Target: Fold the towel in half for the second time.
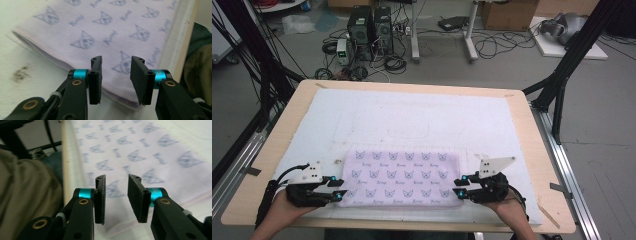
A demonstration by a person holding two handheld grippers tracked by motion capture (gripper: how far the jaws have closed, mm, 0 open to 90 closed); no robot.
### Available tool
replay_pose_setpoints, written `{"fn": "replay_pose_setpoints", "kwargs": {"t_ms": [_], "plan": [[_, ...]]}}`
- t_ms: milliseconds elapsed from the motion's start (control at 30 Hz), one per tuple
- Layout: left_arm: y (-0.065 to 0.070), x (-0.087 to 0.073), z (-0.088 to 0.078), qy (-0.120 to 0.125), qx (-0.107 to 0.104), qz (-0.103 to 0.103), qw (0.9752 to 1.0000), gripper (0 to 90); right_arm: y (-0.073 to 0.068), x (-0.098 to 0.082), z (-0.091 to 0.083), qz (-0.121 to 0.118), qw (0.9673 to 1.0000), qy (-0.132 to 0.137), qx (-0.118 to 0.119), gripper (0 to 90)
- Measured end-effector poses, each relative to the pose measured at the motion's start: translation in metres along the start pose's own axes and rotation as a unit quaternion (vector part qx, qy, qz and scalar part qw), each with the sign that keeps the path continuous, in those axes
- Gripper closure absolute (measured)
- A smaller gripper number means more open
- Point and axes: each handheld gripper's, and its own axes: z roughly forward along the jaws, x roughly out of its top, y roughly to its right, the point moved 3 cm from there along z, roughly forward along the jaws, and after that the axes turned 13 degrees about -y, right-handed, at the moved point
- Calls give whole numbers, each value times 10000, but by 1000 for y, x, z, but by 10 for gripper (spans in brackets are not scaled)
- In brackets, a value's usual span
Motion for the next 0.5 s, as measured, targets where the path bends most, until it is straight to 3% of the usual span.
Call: {"fn": "replay_pose_setpoints", "kwargs": {"t_ms": [500], "plan": [[-52, 33, 15, 340, 413, -361, 9979, 573, 65, 24, 11, 233, 9963, -45, -821, 587]]}}
